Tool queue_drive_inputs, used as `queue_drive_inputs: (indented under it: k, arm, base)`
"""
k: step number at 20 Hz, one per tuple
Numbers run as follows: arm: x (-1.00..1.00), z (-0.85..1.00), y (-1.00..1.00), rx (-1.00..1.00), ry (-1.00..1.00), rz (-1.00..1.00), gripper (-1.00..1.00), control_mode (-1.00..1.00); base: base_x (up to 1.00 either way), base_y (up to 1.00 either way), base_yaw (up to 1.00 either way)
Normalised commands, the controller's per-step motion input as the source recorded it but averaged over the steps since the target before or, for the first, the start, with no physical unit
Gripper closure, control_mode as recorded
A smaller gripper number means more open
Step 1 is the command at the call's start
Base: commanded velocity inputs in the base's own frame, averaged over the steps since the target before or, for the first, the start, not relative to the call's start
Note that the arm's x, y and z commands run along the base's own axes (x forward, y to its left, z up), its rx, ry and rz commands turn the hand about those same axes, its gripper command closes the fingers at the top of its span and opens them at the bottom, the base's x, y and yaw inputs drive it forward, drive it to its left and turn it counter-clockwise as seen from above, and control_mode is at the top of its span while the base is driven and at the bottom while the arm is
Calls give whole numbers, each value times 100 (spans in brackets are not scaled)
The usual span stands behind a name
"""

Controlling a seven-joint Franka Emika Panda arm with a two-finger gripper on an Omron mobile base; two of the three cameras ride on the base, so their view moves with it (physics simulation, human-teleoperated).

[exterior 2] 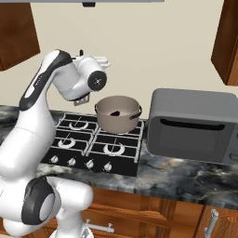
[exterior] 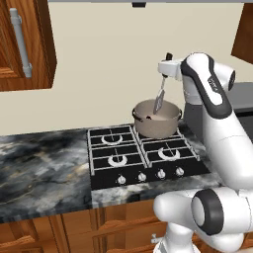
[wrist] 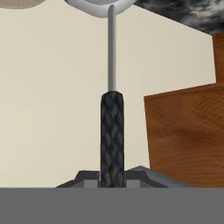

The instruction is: Put the lemon wedge and eggplant in the pot. Retrieve the spatula and lightly stir the vegetables in the pot.

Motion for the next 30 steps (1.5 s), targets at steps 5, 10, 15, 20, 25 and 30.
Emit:
queue_drive_inputs:
  k: [5,10,15,20,25,30]
  arm:
    - [31,-29,-21,-1,0,-5,100,-100]
    - [33,-41,-4,-11,0,-8,100,-100]
    - [42,-39,-7,-18,0,-22,100,-100]
    - [52,-31,-14,-4,0,-13,100,-100]
    - [46,-33,-25,0,5,-8,100,-100]
    - [47,-38,-30,0,1,-5,100,-100]
  base:
    - [0,0,0]
    - [0,0,0]
    - [0,0,0]
    - [0,0,0]
    - [0,0,0]
    - [0,0,0]
